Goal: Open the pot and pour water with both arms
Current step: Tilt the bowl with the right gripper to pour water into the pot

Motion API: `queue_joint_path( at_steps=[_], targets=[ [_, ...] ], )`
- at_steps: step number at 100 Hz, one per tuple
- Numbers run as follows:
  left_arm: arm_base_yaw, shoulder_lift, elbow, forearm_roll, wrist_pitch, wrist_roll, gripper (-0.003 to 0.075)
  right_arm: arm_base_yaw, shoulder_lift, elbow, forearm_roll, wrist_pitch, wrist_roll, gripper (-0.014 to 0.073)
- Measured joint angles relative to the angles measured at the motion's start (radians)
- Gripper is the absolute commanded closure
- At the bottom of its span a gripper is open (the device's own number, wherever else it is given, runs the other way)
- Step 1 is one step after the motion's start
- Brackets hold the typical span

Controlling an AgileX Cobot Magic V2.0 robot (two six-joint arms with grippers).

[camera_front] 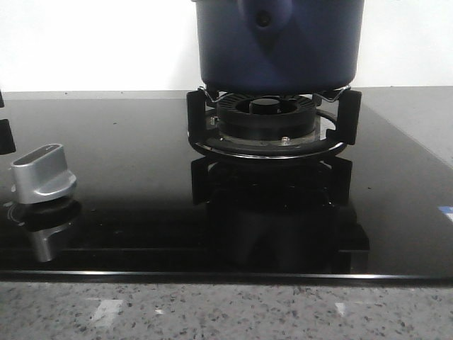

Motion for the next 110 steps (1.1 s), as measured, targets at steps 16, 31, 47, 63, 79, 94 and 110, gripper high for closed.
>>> queue_joint_path(
  at_steps=[16,31,47,63,79,94,110],
  targets=[
    [0.0,0.0,0.0,0.0,0.002,0.0,0.0405,0.033,0.023,0.0,-0.101,0.016,0.022,0.0638],
    [0.0,0.0,0.0,0.0,0.002,0.0,0.0405,0.064,0.031,0.004,-0.221,0.02,0.026,0.0639],
    [0.0,0.0,0.0,0.0,0.002,0.0,0.0405,0.095,0.031,0.008,-0.331,0.02,0.026,0.0639],
    [0.0,0.0,0.0,0.0,0.002,0.0,0.0405,0.113,0.031,0.008,-0.41,0.018,0.03,0.0639],
    [0.0,0.0,0.0,0.0,0.002,0.0,0.0405,0.13,0.031,0.009,-0.477,0.017,0.03,0.0639],
    [0.0,0.0,0.0,0.0,0.002,0.0,0.0405,0.15,0.031,0.009,-0.559,0.011,0.03,0.0639],
    [0.0,0.0,0.0,0.0,0.002,0.0,0.0405,0.164,0.031,0.009,-0.632,0.01,0.03,0.0641]
  ],
)
